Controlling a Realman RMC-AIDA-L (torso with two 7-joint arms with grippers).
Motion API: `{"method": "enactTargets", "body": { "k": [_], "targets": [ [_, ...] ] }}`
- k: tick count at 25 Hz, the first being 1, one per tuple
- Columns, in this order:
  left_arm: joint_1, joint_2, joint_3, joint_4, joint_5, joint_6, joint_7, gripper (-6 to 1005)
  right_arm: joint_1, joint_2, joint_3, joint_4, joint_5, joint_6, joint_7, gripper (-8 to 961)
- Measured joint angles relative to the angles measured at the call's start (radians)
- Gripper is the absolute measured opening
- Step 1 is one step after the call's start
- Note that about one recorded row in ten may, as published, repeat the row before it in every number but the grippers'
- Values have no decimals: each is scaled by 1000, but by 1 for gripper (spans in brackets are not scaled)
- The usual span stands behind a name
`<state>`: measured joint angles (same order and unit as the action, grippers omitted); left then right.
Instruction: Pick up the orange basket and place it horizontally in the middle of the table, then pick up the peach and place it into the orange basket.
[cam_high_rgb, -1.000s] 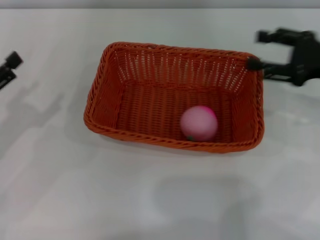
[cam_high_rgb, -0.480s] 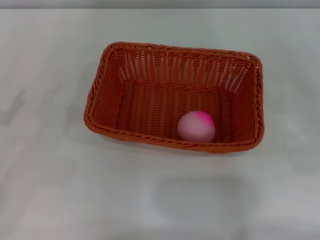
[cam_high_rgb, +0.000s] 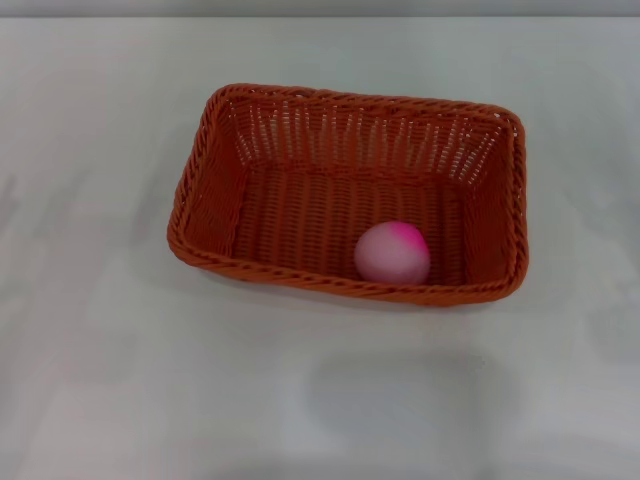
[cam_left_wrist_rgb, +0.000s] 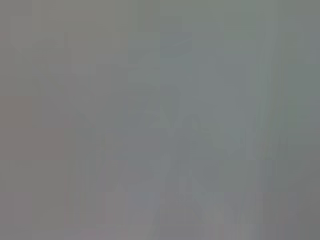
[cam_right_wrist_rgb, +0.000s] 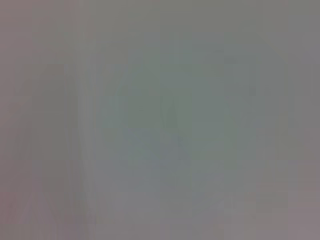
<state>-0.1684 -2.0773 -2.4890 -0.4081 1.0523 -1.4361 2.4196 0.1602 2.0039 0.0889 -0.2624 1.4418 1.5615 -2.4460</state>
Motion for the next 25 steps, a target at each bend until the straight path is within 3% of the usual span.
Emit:
{"method": "enactTargets", "body": {
  "k": [25],
  "targets": [
    [-15,0,3,63,-72,15,102,819,13,1,0,71,59,-52,-50,768]
  ]
}}
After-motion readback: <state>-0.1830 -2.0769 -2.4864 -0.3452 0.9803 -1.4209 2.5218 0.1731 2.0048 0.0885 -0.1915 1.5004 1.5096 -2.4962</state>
